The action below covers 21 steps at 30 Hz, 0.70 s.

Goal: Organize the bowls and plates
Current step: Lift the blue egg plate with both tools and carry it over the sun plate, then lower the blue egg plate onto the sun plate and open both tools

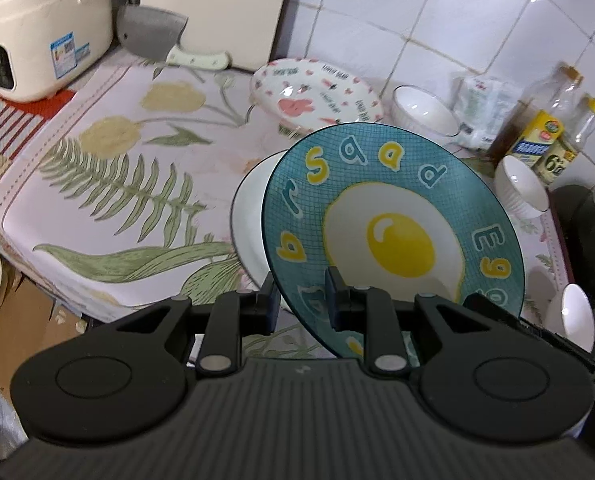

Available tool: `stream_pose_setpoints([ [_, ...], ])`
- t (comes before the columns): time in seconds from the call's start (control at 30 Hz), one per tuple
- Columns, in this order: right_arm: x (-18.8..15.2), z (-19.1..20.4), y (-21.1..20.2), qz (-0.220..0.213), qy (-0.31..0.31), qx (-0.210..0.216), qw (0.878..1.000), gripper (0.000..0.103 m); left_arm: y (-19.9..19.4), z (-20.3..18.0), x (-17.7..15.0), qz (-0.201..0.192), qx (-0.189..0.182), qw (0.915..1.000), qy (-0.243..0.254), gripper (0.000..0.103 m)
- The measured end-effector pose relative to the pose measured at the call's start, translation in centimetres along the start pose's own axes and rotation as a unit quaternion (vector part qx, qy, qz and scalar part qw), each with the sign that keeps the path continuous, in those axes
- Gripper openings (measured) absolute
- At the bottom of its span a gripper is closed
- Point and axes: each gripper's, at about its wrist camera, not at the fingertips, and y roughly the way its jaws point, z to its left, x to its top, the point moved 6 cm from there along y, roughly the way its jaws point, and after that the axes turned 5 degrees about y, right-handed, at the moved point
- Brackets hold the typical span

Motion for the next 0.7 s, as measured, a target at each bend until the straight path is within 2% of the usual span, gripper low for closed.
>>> stream_pose_setpoints([
  [0.3,-1.5,0.1,3.5,0.043,0.005,-0.007,0.999,0.026,3.3,1.8,-1.0,0.043,0.014,0.9988,-0.021,0.021],
  [0.7,0.0,0.2,6.9,0.078,-0.002,-0.022,0.997,0.026,6.1,2.5,0.3,0.078,0.023,0.9961,-0.034,0.021],
])
